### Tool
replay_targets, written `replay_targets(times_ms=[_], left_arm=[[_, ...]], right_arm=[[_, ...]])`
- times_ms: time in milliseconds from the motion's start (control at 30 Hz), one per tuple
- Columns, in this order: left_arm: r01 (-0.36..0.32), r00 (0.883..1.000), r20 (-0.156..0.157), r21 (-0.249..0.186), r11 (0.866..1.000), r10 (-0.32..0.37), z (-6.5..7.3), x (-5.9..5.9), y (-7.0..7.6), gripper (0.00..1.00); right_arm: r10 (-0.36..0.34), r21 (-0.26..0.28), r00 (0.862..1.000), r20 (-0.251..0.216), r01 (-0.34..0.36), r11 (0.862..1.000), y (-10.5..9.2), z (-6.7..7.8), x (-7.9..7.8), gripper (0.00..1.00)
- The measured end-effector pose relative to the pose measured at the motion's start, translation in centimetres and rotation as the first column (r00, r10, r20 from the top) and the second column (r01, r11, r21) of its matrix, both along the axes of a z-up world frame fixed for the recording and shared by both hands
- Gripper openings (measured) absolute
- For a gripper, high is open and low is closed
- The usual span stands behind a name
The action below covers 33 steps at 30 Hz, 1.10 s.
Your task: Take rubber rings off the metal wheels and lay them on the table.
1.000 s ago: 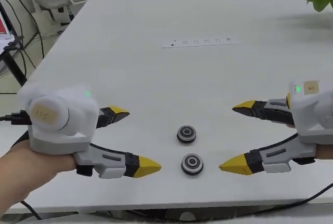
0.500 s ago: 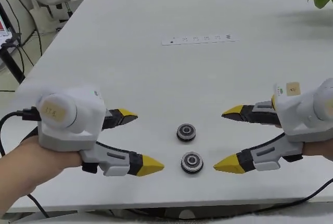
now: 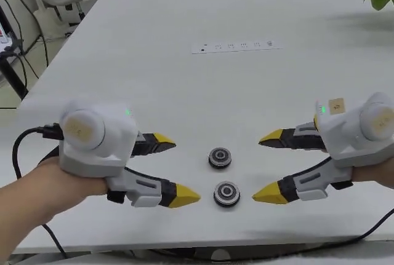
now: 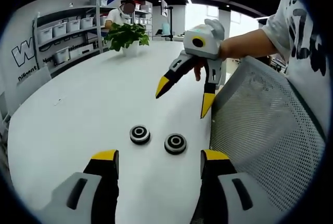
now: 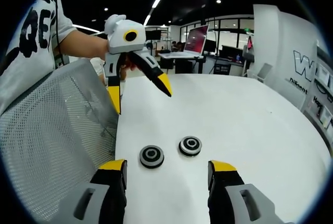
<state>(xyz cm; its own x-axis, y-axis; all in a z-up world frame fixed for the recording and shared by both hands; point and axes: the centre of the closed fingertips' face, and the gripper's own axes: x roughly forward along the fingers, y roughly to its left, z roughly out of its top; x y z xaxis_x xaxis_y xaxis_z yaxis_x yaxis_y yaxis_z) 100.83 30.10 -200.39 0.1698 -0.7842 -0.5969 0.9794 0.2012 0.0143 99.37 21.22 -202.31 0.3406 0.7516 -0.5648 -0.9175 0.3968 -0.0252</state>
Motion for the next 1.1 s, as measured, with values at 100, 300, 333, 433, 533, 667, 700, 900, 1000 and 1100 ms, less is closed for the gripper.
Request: replay_targets(times_ms=[100,300,333,433,533,667,700,900,1000,1100], left_arm=[[0.007,1.0,0.0,-0.001,1.0,-0.007,0.0,0.1,-0.3,0.59],[0.021,1.0,-0.005,0.005,1.0,-0.021,-0.5,0.2,-0.7,0.56],[0.023,1.0,-0.009,0.006,1.0,-0.023,-0.6,0.2,-0.8,0.55],[0.032,0.999,-0.012,0.016,0.999,-0.031,-0.9,0.2,-0.9,0.53],[0.044,0.999,-0.015,0.023,0.999,-0.044,-1.3,0.2,-1.1,0.52],[0.055,0.998,-0.016,0.028,0.998,-0.055,-1.4,0.1,-1.4,0.51],[0.059,0.998,-0.016,0.031,0.998,-0.058,-1.5,0.1,-1.5,0.51],[0.07,0.997,-0.017,0.037,0.997,-0.069,-1.6,0.1,-1.8,0.49],[0.075,0.997,-0.017,0.039,0.996,-0.074,-1.7,0.1,-2.0,0.48],[0.078,0.997,-0.018,0.042,0.996,-0.077,-1.8,0.0,-2.0,0.48]], right_arm=[[0.008,-0.007,1.0,-0.006,-0.008,1.0,0.0,-0.2,0.0,0.6],[0.021,-0.014,1.0,-0.015,-0.021,1.0,0.2,-0.7,0.0,0.58],[0.023,-0.016,1.0,-0.017,-0.023,1.0,0.2,-0.7,0.0,0.57],[0.028,-0.022,0.999,-0.021,-0.029,0.999,0.3,-1.0,-0.1,0.56],[0.034,-0.024,0.999,-0.022,-0.035,0.999,0.4,-1.1,-0.1,0.56],[0.043,-0.027,0.999,-0.025,-0.044,0.999,0.5,-1.3,-0.1,0.53],[0.045,-0.028,0.999,-0.026,-0.046,0.999,0.5,-1.3,-0.1,0.52],[0.042,-0.029,0.999,-0.016,-0.043,0.999,0.5,-1.3,0.2,0.43],[0.041,-0.024,0.999,-0.014,-0.041,0.999,0.5,-1.2,0.4,0.39],[0.04,-0.023,0.999,-0.012,-0.04,0.999,0.5,-1.2,0.5,0.36]])
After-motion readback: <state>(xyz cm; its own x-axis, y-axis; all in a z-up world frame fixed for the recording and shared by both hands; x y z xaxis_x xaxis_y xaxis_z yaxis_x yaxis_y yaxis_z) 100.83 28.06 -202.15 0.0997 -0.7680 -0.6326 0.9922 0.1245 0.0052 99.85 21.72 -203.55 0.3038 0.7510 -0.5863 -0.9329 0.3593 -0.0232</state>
